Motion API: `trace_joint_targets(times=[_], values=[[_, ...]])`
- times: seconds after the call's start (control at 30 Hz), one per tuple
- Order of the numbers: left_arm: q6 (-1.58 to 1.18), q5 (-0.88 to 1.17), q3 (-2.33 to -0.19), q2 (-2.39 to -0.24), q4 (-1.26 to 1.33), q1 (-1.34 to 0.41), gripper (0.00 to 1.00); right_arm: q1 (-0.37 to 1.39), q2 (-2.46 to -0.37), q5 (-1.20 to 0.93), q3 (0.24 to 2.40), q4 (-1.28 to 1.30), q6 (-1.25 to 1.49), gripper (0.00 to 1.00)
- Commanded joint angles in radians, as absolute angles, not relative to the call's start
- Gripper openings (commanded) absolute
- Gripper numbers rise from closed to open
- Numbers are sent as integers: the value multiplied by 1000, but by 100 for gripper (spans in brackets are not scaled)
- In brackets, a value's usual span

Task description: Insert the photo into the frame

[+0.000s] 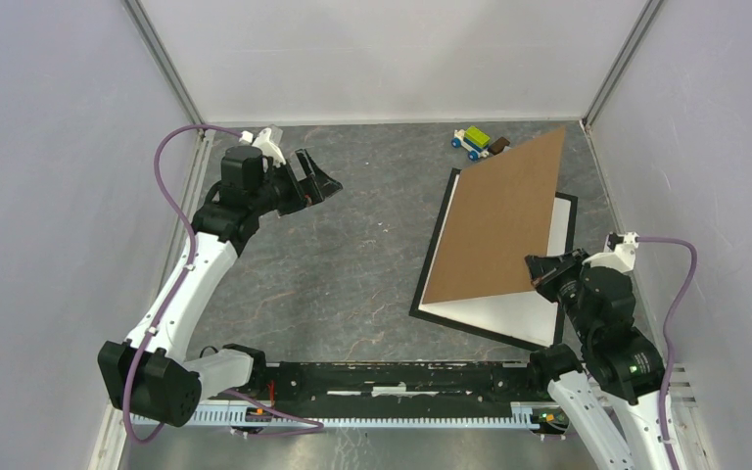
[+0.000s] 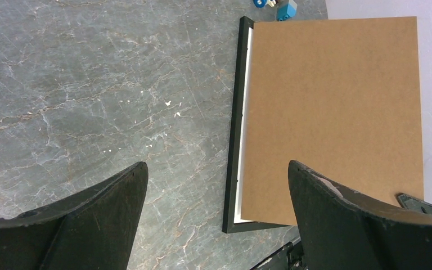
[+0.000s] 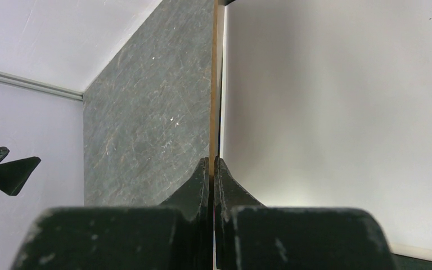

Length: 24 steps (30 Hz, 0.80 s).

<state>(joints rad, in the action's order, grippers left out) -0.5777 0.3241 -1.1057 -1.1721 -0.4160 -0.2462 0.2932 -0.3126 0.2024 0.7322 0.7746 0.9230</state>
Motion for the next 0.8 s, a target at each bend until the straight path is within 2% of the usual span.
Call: trace_joint_targets(times=[0.0,0.77], values=[[-534,345,-1101,-1173,-378,-255,99,295,-289,198,745,652,955,0],[-534,348,-1103,-1178,-378,-260,99,294,-256,215,715,698,932,0]])
